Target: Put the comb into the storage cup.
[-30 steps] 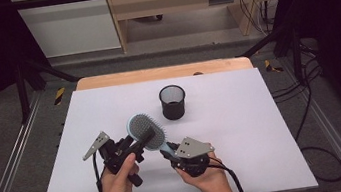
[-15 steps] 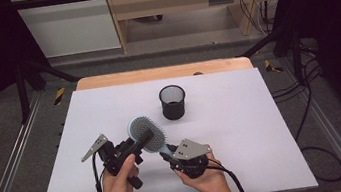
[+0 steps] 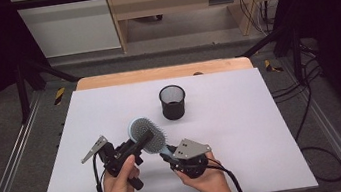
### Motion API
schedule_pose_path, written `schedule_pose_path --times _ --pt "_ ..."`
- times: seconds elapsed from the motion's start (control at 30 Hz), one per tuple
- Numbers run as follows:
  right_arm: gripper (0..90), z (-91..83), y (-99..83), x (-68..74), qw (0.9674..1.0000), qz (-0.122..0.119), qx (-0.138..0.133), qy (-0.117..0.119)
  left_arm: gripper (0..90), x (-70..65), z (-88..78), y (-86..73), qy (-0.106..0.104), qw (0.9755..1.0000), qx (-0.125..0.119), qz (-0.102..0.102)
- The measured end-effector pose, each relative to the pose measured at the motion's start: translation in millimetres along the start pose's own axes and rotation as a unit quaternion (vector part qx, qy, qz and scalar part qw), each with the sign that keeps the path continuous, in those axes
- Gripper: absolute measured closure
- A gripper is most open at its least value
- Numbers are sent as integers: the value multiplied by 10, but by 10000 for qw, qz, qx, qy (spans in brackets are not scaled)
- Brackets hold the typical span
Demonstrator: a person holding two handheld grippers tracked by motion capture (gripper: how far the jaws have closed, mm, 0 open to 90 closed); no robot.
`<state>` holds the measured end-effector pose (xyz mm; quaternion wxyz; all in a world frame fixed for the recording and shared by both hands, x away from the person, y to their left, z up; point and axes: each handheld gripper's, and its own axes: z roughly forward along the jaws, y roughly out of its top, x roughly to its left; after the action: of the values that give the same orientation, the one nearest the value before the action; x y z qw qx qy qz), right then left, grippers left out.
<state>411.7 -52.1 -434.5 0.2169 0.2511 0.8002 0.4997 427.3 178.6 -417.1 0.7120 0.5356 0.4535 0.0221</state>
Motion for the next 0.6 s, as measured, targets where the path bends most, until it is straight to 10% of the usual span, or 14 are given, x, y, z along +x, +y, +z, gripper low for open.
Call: schedule_pose_path --times 0.6 --pt "672 5 -49 -46 9998 164 -56 103 541 -12 20 -13 -46 10000 5 34"
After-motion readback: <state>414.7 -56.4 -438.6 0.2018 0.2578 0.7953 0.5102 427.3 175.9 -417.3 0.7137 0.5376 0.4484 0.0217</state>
